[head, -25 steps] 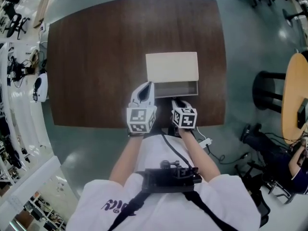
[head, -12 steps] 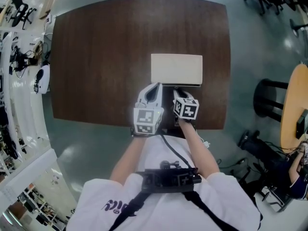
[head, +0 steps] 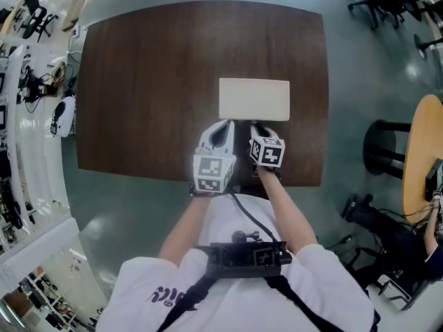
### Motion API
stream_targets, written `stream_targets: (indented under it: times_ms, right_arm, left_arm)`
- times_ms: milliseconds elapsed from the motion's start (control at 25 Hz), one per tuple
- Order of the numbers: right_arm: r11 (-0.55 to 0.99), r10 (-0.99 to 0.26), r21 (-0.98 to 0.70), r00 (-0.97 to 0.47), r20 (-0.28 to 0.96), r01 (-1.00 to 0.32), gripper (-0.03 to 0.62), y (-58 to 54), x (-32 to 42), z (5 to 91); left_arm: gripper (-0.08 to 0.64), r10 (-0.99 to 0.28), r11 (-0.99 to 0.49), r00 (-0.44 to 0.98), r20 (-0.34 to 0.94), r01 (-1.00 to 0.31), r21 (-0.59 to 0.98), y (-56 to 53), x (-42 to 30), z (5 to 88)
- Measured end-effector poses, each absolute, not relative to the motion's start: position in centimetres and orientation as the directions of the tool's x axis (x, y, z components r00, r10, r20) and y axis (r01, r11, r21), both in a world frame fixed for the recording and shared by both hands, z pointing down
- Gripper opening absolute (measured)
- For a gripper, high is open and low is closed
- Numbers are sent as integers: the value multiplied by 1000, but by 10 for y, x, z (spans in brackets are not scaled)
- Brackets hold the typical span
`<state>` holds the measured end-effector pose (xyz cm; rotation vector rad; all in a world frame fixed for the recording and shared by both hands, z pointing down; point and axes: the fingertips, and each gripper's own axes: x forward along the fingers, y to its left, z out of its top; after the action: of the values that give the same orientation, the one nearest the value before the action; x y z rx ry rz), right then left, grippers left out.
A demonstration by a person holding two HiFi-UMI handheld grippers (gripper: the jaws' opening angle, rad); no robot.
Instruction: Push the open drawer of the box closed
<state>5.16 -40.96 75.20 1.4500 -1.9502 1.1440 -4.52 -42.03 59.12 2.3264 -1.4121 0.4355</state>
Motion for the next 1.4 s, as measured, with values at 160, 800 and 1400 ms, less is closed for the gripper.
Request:
stream_targets:
  times_ms: [160, 800, 1400]
  right_arm:
    - [93, -599, -349, -333, 728, -932, 66, -402, 61, 736]
    - [255, -893, -244, -325, 313, -936, 64, -392, 67, 508]
    - [263, -941, -9, -259, 218, -965, 6, -369, 30, 433]
  left_arm:
    - [11, -780, -448, 469, 414, -881, 154, -418, -41, 576]
    - [11, -792, -561, 572, 213, -820, 116, -396, -34, 479]
    - [11, -823, -550, 557, 113, -830, 88, -384, -69, 431]
